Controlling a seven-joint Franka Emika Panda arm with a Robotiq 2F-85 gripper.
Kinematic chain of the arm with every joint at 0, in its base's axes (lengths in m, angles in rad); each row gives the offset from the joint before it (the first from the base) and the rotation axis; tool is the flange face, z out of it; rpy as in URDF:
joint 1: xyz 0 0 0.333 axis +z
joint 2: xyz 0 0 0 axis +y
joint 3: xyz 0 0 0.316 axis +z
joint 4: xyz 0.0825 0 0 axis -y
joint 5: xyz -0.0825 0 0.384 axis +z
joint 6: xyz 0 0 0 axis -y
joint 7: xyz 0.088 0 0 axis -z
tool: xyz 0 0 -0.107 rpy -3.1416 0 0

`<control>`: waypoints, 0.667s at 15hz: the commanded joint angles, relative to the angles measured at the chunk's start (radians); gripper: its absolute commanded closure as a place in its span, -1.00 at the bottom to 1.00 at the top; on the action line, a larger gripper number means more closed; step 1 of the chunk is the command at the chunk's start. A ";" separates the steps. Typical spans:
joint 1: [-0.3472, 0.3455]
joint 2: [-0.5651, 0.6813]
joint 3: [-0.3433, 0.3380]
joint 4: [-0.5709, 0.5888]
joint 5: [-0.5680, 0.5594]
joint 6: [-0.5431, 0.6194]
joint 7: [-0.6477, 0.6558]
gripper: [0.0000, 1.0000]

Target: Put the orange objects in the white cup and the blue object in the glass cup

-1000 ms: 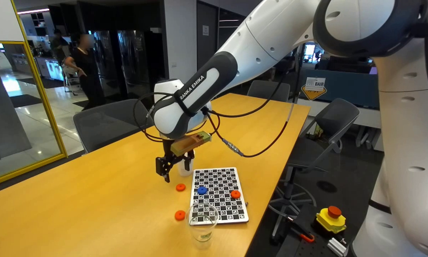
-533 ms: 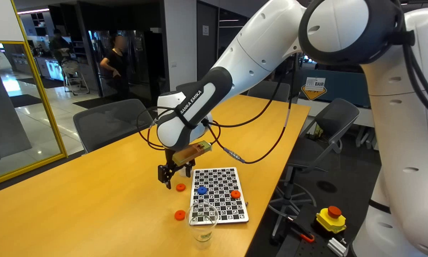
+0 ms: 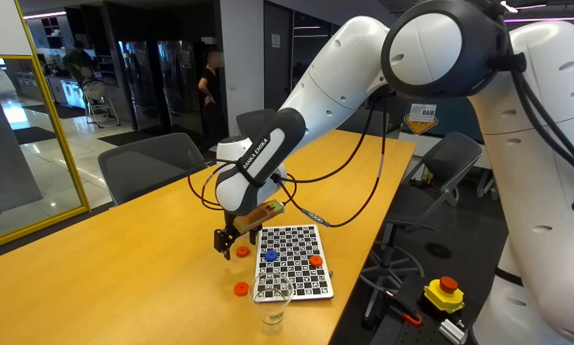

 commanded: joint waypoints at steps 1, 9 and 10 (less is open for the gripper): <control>-0.002 0.026 -0.003 0.020 0.013 0.038 -0.018 -1.00; -0.009 0.035 -0.006 0.024 0.019 0.052 -0.021 -1.00; -0.011 0.035 -0.006 0.025 0.019 0.053 -0.022 -1.00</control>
